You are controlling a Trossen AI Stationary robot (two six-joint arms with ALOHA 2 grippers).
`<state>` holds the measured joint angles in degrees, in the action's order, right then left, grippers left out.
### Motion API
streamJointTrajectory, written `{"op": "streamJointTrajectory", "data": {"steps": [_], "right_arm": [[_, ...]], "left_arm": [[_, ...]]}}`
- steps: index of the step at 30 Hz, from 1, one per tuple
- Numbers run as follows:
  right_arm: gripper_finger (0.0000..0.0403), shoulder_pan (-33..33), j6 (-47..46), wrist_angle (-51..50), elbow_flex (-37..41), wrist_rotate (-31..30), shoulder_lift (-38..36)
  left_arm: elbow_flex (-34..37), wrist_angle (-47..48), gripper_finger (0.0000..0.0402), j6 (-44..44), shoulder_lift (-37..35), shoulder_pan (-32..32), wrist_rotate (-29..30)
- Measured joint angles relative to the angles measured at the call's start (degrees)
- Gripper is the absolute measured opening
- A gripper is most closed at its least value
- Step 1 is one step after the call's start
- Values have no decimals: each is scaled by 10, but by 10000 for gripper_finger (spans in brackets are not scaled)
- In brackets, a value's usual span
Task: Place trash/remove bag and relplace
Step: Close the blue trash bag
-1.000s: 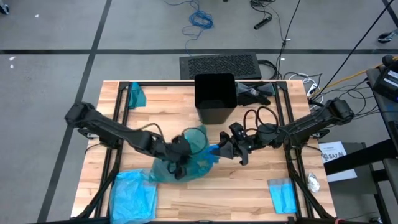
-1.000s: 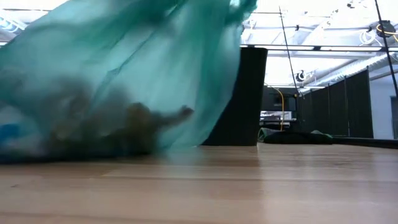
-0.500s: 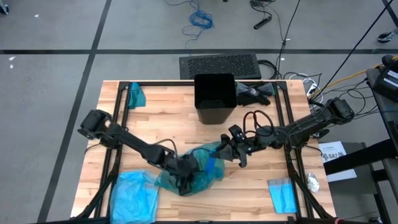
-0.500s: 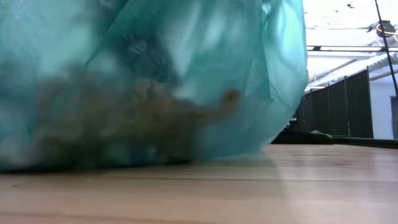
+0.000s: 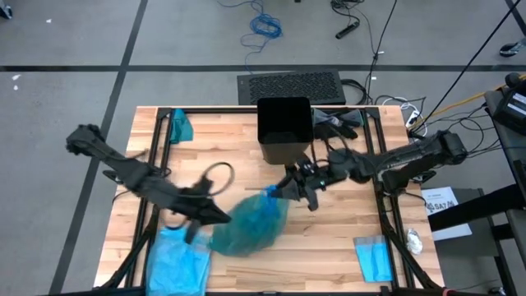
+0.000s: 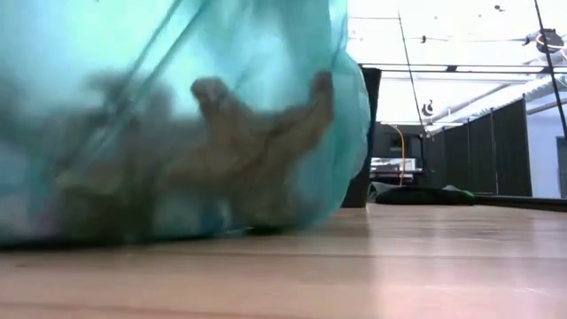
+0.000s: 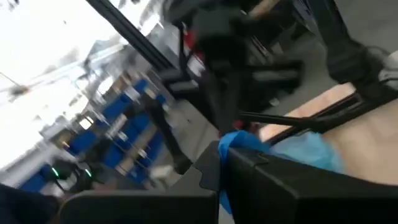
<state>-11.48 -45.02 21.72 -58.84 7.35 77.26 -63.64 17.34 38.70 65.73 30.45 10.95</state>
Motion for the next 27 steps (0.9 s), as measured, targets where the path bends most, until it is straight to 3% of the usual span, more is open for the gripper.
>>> {"op": "streamJointTrajectory", "data": {"steps": [7, 18, 27], "right_arm": [[0, 83, 109, -162, -193, 86, 72], [0, 219, 152, -216, -494, 232, 290], [0, 311, 99, -227, -763, 294, 467]], "left_arm": [[0, 56, 0, -2, -66, 81, 135], [1, 99, 0, -2, -75, 141, 149], [1, 126, 0, 0, -95, 217, 245]]}}
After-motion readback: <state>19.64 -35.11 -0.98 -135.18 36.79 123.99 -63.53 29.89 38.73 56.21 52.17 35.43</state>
